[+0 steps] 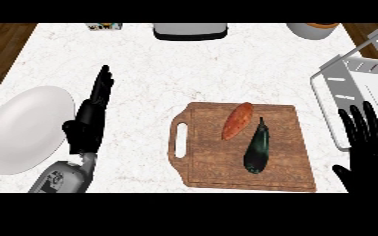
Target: Pick the sweet potato from the cutting board and place it in the tiered basket
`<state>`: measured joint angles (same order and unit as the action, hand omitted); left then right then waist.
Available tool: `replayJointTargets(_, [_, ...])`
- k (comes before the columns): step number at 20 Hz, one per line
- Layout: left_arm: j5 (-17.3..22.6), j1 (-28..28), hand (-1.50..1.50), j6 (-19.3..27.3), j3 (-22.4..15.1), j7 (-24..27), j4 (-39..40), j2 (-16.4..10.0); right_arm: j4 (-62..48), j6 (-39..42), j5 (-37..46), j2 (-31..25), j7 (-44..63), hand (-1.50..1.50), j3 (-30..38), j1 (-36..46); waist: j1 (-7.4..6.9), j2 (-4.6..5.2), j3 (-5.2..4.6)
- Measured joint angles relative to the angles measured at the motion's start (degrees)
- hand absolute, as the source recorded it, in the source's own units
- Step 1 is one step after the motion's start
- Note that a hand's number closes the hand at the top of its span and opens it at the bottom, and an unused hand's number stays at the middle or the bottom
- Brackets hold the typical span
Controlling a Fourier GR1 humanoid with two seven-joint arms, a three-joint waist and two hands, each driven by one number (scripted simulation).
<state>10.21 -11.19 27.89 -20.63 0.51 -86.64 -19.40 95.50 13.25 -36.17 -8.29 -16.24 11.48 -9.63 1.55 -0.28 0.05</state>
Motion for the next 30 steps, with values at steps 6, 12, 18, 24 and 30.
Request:
replayJointTargets(6, [-0.3, -0.2, 0.00, -0.2, 0.0, -0.8, -0.4, 0.0, 9.8, -0.3, 13.9, -13.7, 5.7, -1.50, 0.7, -6.0, 0.09, -0.02, -0.35])
replayJointTargets(12, [-0.6, -0.6, 0.00, -0.6, -0.3, -0.7, -0.2, 0.3, 21.9, -2.3, 28.6, -26.1, 18.3, -1.50, -0.4, -7.5, -0.67, 0.12, -0.56])
replayJointTargets(18, [-1.4, -1.1, 0.00, -0.8, -1.0, -1.0, -0.3, 1.2, 33.4, -3.4, 36.5, -33.0, 41.1, -1.50, -6.3, -2.2, -2.33, 0.39, -0.45])
replayJointTargets(24, [-1.9, -2.0, 0.00, -2.0, -0.7, -1.3, 0.3, 1.9, 38.0, -4.2, 39.6, -33.2, 64.5, -1.50, -18.0, 12.3, -3.21, 0.53, -0.32])
replayJointTargets(30, [-2.5, -1.7, 0.00, -2.9, 0.8, -2.2, -0.4, 2.4, 33.4, -3.1, 42.5, -28.5, 75.0, -1.50, -28.0, 26.1, -2.76, 0.40, -0.21])
